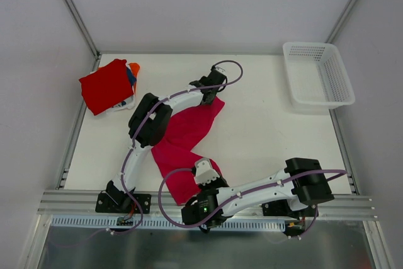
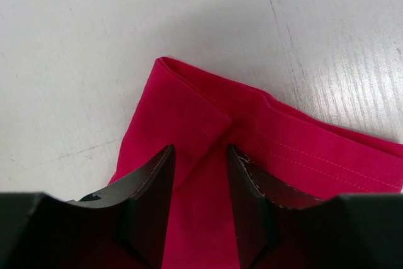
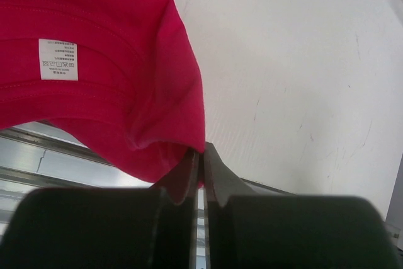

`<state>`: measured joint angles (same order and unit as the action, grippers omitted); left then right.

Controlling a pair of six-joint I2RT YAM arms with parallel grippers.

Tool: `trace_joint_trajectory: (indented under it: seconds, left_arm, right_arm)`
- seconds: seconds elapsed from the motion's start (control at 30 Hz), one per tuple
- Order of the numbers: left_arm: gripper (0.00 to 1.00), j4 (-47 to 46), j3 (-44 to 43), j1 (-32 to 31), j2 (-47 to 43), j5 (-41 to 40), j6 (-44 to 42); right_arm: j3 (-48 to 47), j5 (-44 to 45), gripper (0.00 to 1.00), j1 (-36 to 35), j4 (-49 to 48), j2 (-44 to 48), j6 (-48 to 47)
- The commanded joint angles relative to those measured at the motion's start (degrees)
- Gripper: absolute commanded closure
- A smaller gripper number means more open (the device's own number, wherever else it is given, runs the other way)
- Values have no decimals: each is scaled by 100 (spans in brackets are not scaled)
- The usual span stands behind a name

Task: Fold and stack the t-shirts
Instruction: Flatten out the tshirt

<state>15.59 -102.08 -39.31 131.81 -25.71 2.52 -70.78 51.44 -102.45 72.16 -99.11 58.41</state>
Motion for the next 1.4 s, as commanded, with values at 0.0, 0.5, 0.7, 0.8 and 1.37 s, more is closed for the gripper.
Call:
trace_joint_trajectory:
  seconds: [0.0, 0.5, 0.7, 0.8, 1.37]
  left_arm:
    - [62, 251, -259, 55, 64, 128, 55]
    - [69, 523, -497, 310, 170, 585, 248]
    - [73, 620, -576, 354, 205, 664, 292]
    - [82, 664, -620, 380, 231, 647, 336]
    - [100, 822, -321, 389, -706, 190, 407]
  right_arm:
    - [-190, -37, 100, 32, 88, -21, -40]
    - [-190, -82, 100, 24, 88, -21, -23]
    - [-208, -90, 100, 32, 105, -29, -23]
    - [-217, -90, 100, 24, 132, -47, -14]
    - [-313, 67, 100, 24, 491, 32, 144]
